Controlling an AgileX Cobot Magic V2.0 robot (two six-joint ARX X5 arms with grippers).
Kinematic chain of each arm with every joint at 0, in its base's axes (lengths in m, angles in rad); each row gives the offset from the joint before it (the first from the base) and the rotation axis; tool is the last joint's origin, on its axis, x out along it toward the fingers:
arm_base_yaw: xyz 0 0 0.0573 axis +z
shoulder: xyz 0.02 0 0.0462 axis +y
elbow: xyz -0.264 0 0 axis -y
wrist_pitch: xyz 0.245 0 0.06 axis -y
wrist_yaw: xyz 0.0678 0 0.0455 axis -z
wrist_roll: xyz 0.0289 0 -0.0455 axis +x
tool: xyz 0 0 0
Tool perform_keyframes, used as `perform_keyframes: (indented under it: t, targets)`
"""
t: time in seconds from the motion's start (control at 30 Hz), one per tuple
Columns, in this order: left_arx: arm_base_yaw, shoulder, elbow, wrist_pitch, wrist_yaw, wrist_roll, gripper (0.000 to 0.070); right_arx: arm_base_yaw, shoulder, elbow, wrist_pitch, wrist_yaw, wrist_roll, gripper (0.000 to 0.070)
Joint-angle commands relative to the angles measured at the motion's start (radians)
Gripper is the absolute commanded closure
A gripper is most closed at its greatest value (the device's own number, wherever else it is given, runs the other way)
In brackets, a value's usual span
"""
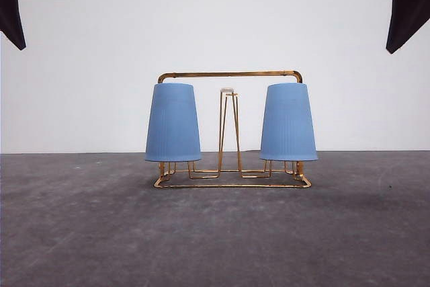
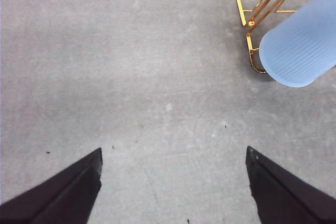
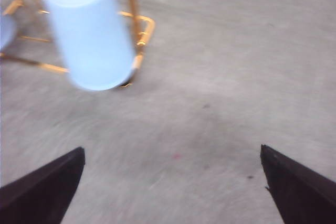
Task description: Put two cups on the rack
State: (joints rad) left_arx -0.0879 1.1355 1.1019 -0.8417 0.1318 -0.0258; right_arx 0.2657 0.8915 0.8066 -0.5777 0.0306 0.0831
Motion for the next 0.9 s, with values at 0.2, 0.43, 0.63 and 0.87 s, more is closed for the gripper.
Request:
perform_keyframes:
  t: [0.2, 0.43, 0.63, 0.87]
  targets:
    - [0.0, 0.006, 0.01, -0.005, 0.004, 0.012, 0.0598, 0.002, 0.002, 0.01, 0.008, 0.004, 0.037, 0.0645]
    - [0.0, 0.006, 0.01, -0.015, -0.001, 0.006, 0.0683, 0.0, 0.003, 0.01, 0.012, 0.039, 0.04, 0.0683]
    - [0.0, 0.006, 0.01, -0.024, 0.0, -0.001, 0.0684, 0.0, 0.002, 0.01, 0.011, 0.047, 0.044, 0.0683]
    - [0.0, 0.006, 0.01, -0.024, 0.0, -0.001, 0.0684, 0.0, 0.002, 0.01, 0.016, 0.049, 0.044, 0.0683]
